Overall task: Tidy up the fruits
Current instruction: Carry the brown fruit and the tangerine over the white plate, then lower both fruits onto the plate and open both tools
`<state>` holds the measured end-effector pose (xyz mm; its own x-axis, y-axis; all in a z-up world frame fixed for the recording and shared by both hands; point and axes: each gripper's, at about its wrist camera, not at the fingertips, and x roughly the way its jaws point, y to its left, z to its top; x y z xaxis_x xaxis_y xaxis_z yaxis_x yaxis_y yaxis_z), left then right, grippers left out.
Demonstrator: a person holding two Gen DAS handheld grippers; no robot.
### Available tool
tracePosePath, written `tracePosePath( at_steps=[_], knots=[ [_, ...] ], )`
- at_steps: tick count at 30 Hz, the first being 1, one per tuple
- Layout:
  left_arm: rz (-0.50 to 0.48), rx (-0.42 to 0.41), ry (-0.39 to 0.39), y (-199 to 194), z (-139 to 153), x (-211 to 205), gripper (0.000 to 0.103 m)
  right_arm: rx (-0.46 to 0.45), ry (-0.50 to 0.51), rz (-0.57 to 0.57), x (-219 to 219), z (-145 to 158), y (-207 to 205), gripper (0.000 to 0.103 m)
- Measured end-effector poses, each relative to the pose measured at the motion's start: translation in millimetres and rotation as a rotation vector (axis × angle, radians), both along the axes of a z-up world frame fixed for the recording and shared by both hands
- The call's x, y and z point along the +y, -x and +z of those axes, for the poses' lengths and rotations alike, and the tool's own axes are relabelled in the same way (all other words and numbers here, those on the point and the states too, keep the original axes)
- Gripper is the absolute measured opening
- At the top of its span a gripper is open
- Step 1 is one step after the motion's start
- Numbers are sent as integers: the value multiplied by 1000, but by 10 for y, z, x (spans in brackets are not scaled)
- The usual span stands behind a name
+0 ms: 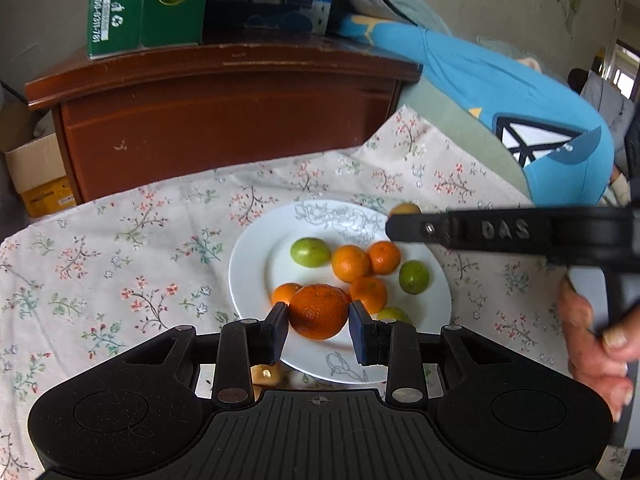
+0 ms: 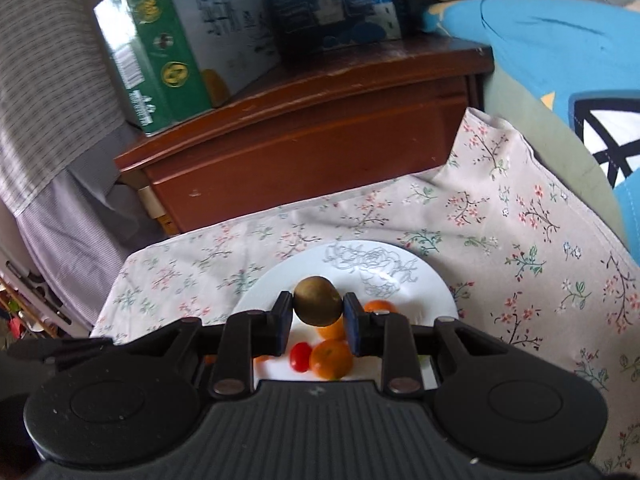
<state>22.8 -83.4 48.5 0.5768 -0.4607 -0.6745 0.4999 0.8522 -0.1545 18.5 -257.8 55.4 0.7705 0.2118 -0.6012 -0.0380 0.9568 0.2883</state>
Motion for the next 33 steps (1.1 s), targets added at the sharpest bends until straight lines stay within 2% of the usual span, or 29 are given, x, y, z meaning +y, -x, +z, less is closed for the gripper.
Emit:
tracePosePath(
  at_steps=[15, 25, 26, 27, 28, 33],
  knots=[
    [11, 63, 3, -129, -194, -139, 30, 32, -15, -25, -119, -251, -369, 27],
    [12, 45, 22, -117, -138, -157, 33, 32, -33, -36, -117, -286, -430, 30],
    [18, 39, 22, -113, -111, -152, 41, 32, -35, -36, -117, -281, -427, 30],
    [31, 29, 21, -105, -79, -143, 53, 30, -35, -38, -117, -274, -421, 30],
    [46, 15, 20, -97, -44, -124, 59, 28, -34, -39, -116, -263, -417, 30],
    [101, -16, 15, -106, 149, 41, 70, 15, -37, -40, -94, -195, -364, 31]
  ],
)
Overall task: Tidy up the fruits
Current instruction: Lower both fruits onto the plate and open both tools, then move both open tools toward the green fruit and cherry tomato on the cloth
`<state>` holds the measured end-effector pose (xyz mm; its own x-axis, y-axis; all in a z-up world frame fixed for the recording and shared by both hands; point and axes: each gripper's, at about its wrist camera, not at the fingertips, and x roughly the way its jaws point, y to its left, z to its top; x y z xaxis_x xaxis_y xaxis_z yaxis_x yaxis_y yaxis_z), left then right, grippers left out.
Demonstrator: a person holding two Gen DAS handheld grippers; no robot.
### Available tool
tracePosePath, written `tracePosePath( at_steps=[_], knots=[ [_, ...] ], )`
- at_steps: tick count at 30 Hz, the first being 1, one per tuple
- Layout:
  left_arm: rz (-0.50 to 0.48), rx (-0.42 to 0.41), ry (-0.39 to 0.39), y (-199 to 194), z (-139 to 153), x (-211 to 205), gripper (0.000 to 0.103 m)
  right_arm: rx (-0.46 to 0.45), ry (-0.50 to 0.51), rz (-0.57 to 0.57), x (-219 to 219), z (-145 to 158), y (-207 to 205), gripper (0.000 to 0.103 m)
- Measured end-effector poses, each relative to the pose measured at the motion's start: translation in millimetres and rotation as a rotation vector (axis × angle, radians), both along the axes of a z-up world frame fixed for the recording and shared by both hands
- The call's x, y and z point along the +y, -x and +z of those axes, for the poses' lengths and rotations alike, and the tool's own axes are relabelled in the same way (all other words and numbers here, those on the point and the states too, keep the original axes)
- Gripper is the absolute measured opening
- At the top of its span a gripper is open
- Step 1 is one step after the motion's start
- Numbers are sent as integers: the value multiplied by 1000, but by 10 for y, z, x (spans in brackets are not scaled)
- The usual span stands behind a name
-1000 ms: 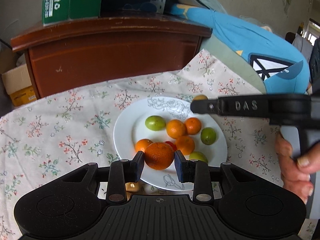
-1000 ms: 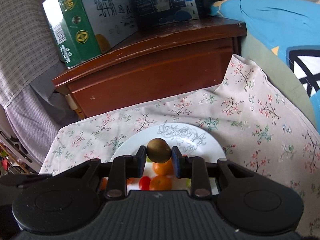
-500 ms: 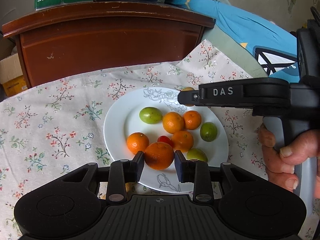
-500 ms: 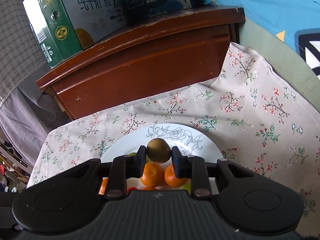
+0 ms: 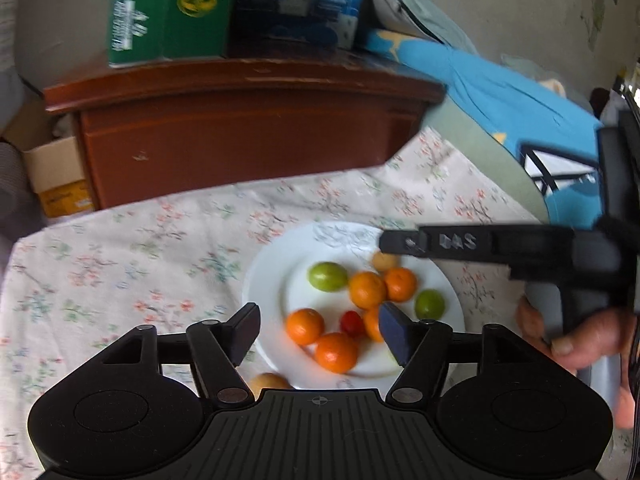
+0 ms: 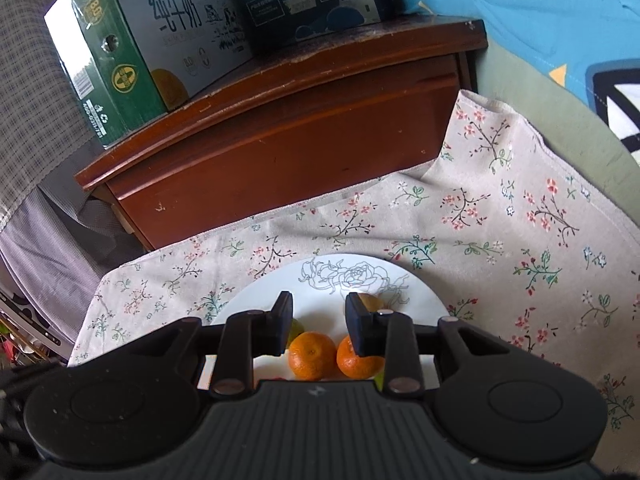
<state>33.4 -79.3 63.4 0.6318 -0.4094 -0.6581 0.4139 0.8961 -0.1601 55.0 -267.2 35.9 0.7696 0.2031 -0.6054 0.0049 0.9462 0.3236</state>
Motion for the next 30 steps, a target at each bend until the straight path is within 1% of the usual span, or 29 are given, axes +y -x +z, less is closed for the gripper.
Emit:
tracePosePath(
  at_steps=[7, 8, 9, 12, 20, 30],
  knots=[
    [87, -26, -1, 38, 239, 384, 74, -15, 7, 24, 108, 126, 209, 31],
    [98, -31, 4, 52, 266, 443, 76, -17, 7, 31, 129, 143, 245, 31],
    [109, -37, 8, 68, 290, 492, 78, -19, 8, 38, 153, 161, 281, 31],
    [131, -42, 13, 113, 320, 604, 78, -23, 17, 58, 233, 186, 387, 31],
    [158, -15, 4, 254, 265, 755, 78, -3, 38, 115, 473, 138, 684, 31],
    [181, 35, -46, 468, 68, 854, 78, 68, 5, 168, 714, -77, 925, 31]
  ],
)
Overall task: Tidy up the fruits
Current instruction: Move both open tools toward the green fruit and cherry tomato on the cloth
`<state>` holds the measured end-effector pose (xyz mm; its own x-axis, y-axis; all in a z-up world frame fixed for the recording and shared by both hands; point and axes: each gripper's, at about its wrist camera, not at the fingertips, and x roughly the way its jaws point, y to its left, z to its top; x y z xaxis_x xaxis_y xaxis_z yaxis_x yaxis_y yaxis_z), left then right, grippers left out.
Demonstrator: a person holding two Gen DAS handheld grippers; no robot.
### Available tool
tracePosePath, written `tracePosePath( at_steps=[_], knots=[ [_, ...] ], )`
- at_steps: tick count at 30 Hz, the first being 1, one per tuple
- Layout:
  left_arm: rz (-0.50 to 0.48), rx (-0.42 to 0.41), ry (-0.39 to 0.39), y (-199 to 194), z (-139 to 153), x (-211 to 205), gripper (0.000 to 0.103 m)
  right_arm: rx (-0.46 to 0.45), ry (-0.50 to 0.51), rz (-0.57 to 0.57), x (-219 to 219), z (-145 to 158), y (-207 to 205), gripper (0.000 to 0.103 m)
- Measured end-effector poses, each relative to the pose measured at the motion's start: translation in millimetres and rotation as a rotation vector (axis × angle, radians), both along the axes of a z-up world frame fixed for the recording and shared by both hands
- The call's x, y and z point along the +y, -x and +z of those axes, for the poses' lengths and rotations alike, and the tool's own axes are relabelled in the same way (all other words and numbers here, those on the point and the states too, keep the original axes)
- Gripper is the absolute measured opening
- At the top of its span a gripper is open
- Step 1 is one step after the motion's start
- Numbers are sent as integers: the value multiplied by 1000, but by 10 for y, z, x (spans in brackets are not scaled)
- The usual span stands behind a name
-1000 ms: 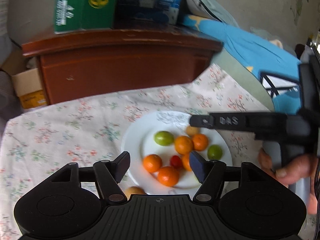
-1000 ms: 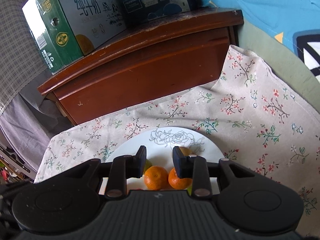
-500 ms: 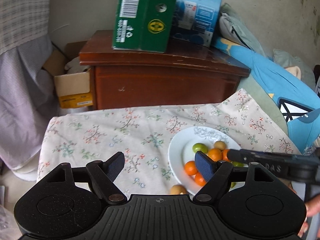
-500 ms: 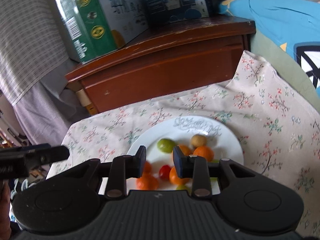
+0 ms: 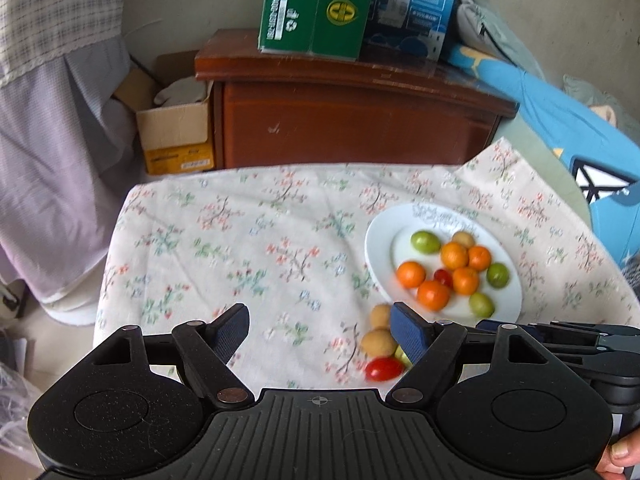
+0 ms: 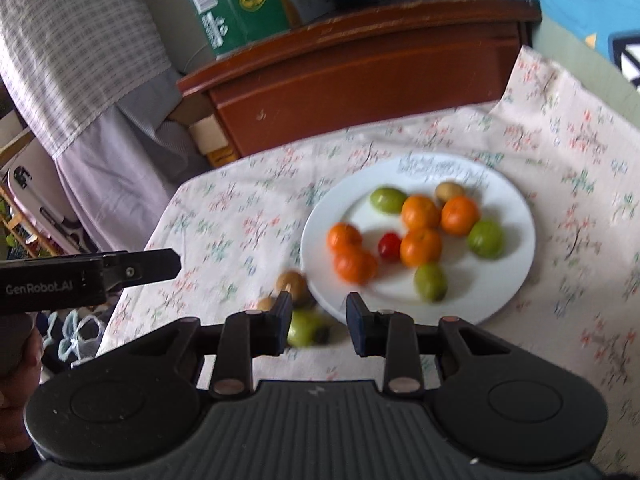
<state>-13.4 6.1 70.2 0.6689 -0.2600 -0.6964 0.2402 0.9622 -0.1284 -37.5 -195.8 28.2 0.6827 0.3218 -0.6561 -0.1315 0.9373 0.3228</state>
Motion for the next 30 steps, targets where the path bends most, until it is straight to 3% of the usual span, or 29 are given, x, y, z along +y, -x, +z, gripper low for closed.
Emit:
tracePosePath(
  at_steps=[13, 30],
  knots=[
    [-13, 46, -72, 54, -257, 64, 78, 85, -21, 4, 126, -291, -110, 35],
    [-88, 106, -92, 55, -477, -99, 78, 67, 21, 25, 201, -313, -115, 34]
  ],
)
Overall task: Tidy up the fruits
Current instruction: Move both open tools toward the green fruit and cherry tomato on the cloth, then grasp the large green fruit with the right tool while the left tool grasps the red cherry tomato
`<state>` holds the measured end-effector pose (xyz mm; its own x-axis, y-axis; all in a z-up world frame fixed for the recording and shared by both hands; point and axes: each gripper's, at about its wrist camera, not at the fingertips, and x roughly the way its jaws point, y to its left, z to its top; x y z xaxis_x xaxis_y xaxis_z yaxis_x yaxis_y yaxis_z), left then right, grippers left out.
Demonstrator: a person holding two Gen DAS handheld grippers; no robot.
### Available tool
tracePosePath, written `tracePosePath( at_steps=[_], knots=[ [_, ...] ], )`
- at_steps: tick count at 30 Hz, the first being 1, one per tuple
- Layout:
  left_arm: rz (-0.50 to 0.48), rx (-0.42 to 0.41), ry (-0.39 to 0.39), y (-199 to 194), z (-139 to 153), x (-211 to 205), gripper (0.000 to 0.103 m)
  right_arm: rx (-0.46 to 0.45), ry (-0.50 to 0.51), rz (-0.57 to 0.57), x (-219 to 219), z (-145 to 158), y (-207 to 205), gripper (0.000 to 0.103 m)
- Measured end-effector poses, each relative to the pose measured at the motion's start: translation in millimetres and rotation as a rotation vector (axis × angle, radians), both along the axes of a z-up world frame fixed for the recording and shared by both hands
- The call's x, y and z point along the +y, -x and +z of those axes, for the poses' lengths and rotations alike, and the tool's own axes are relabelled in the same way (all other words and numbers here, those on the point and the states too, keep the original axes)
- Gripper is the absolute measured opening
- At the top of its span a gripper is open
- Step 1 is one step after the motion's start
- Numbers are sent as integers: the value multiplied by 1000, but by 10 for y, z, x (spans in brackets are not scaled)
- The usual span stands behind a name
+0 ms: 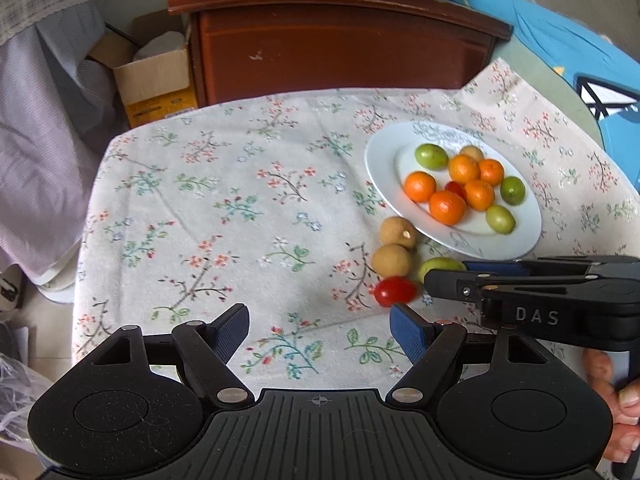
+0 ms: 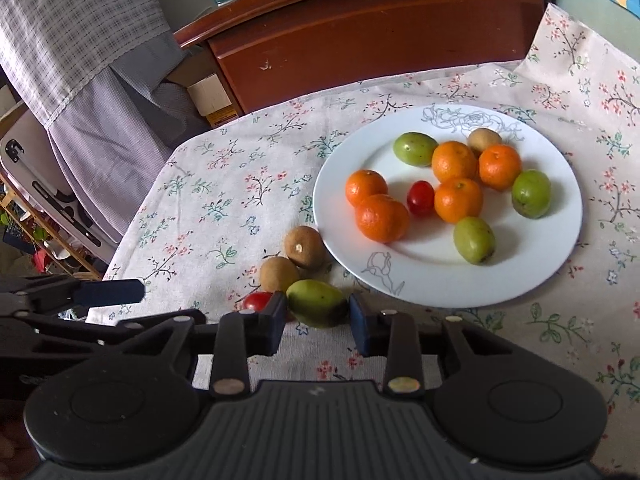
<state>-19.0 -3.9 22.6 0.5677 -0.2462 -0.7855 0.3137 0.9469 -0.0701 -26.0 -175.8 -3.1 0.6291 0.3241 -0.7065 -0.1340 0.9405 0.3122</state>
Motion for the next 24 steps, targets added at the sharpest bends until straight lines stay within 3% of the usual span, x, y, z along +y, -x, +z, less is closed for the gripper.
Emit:
tracePosePath(
  at_steps=[16, 24],
  knots=[
    [-49, 0, 33, -68, -183, -371, 75, 34, 3, -101, -386, 72, 198, 34],
    [-48, -26, 21, -80, -228, -471, 60, 36, -6, -102, -413, 70, 228, 34]
  ],
)
